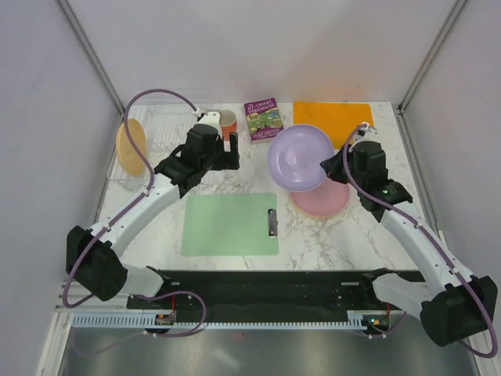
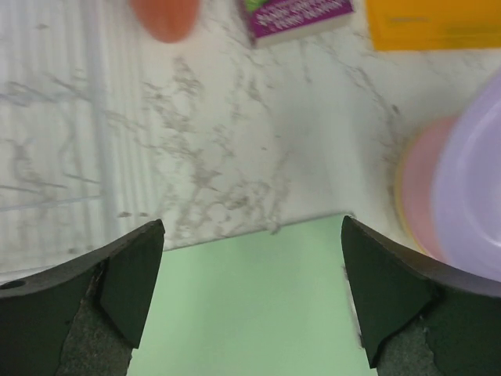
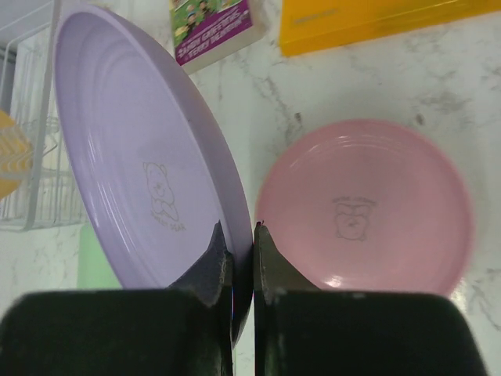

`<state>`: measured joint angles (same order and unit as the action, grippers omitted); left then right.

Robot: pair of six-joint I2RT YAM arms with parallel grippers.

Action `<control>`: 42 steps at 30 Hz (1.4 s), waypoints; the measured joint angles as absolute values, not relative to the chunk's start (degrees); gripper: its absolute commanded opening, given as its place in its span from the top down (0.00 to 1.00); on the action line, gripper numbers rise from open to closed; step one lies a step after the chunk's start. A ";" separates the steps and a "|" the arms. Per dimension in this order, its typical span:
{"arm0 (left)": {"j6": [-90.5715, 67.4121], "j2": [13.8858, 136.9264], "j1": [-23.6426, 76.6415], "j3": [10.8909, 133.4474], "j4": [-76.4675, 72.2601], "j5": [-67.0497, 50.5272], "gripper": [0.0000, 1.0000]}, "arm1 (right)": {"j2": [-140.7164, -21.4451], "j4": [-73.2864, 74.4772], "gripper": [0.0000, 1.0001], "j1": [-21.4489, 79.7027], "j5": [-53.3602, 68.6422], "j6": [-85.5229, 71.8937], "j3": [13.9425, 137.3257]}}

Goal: Unload the plates from the dish rack

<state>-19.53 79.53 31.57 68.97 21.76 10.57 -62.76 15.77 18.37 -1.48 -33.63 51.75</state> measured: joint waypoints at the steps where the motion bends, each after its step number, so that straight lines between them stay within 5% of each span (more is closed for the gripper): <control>1: -18.44 78.83 31.57 68.71 22.06 13.74 0.00 | -61.95 17.02 0.98 17.30 -2.52 -33.23 52.21; 11: -7.46 71.00 31.48 64.31 22.00 39.70 0.00 | -63.11 26.02 0.96 4.12 -2.79 -32.29 49.80; 23: -3.14 65.34 31.09 63.48 19.16 41.36 0.00 | -67.64 27.40 0.89 2.52 3.03 -32.75 45.76; 29: -2.20 64.31 30.24 63.46 19.11 41.65 0.00 | -69.97 24.88 0.68 1.87 5.02 -33.58 43.57; 36: -2.00 63.40 28.88 63.46 19.05 41.91 0.00 | -72.49 21.10 0.22 1.61 7.88 -33.61 42.63; 42: -1.43 63.37 27.18 63.46 18.68 41.85 0.00 | -73.32 20.71 0.18 1.48 8.56 -31.46 43.13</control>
<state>-1.43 63.37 27.18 63.46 18.68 41.85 -73.32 20.71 1.48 8.56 -31.46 43.13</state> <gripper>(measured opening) 0.995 0.805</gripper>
